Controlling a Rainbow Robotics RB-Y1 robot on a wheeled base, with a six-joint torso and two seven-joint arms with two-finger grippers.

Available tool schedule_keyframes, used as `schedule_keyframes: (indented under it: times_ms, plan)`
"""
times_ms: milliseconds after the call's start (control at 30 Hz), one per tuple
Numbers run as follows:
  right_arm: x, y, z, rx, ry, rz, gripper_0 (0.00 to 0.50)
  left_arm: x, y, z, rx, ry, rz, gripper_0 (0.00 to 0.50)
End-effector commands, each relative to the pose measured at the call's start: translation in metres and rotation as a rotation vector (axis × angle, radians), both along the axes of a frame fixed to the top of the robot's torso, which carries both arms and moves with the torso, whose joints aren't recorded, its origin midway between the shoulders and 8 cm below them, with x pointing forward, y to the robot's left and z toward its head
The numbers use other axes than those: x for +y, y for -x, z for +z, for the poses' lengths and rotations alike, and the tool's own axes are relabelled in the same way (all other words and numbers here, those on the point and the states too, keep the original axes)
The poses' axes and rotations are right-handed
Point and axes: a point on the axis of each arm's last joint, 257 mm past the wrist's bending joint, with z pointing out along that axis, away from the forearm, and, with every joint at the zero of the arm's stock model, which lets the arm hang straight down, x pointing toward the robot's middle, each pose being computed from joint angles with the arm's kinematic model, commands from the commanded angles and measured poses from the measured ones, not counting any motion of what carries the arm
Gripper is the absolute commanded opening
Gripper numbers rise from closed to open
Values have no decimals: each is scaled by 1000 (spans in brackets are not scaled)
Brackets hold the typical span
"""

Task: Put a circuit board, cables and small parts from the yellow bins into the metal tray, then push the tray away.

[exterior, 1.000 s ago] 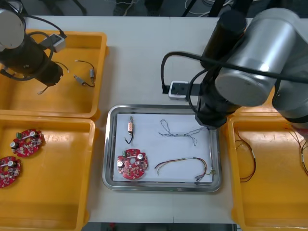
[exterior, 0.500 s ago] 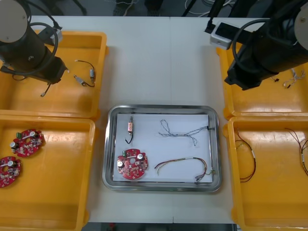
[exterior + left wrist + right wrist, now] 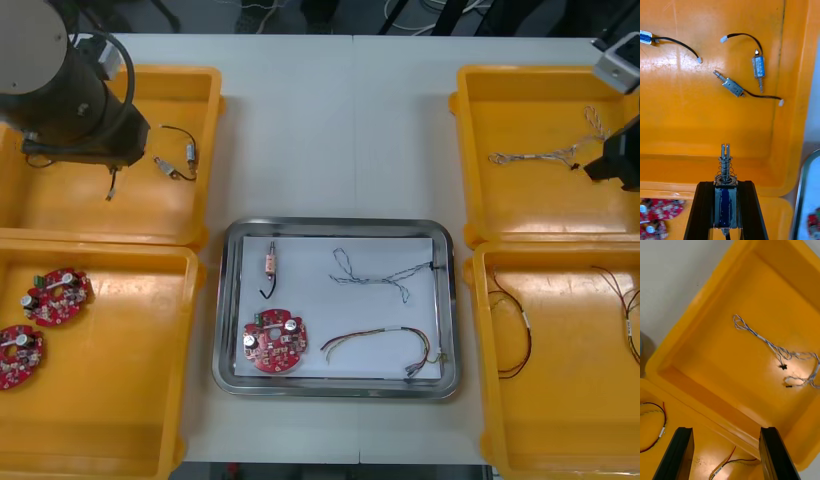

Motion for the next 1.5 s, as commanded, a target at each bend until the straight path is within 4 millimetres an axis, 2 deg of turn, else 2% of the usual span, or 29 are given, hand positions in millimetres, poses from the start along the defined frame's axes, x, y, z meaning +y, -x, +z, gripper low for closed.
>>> schedule_keyframes:
  times_ms: [33,100,133,267,433,467,600,800,933,1100,1200,1300,1500]
  plan:
    - [-41,17,7,-10,-83,-176,500,-41,1,4,-48,-5,-89,0]
    - [-53,25,3,7,-102,-226,500,-57,2,2,-60,3,-85,0]
    - [-53,25,3,7,-102,-226,500,-57,2,2,-60,3,-85,0]
    - [-73,44,-14,48,-157,-328,500,-96,7,0,-69,49,-86,0]
    - [-91,60,-30,74,-176,-409,500,-127,10,-4,-69,80,-69,0]
    - [-91,60,-30,74,-176,-409,500,-127,10,-4,-69,80,-69,0]
    - [-100,70,-41,85,-174,-458,500,-152,19,-14,-52,98,-60,0]
    - [-96,76,-50,89,-234,-537,500,-175,29,-28,-37,103,-44,0]
    - [-90,86,-61,79,-251,-594,500,-194,38,-46,-33,116,-12,0]
    - [-83,95,-69,73,-256,-604,500,-208,42,-62,-33,114,-18,0]
    - [-81,96,-70,76,-254,-597,500,-209,42,-70,-23,106,-20,0]
    - [-75,101,-76,92,-265,-587,500,-215,36,-88,-21,96,-12,0]
    - [-69,106,-85,98,-291,-592,500,-226,25,-111,-26,105,-10,0]
